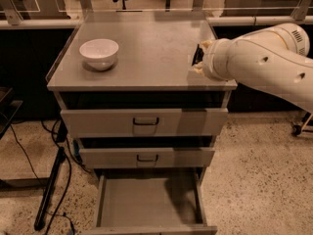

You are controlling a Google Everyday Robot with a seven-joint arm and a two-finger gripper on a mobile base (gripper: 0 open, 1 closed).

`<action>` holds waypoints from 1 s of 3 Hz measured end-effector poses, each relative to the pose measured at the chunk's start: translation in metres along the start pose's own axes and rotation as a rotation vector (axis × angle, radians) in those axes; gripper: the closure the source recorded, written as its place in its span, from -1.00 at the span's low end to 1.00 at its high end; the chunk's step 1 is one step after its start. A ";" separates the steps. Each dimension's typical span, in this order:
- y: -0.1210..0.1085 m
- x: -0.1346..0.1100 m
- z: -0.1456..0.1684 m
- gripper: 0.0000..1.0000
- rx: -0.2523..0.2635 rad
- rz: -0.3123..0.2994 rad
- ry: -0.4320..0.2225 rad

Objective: Pick rxbar chocolate from bottom drawer and place on counter

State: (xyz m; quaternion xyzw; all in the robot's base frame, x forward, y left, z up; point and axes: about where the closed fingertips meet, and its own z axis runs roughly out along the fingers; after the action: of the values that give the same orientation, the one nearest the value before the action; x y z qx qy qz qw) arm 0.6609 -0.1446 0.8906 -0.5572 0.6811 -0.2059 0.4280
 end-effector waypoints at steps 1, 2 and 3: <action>-0.008 -0.016 0.022 1.00 -0.015 0.017 -0.056; -0.017 -0.029 0.053 1.00 -0.074 0.039 -0.119; -0.012 -0.037 0.078 1.00 -0.164 0.021 -0.189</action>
Offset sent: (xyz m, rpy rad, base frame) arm 0.0947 0.0370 -0.0107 0.0933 0.0760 0.2580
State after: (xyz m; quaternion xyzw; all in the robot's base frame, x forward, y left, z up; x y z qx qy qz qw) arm 0.7315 -0.0981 0.8703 -0.6002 0.6580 -0.0917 0.4455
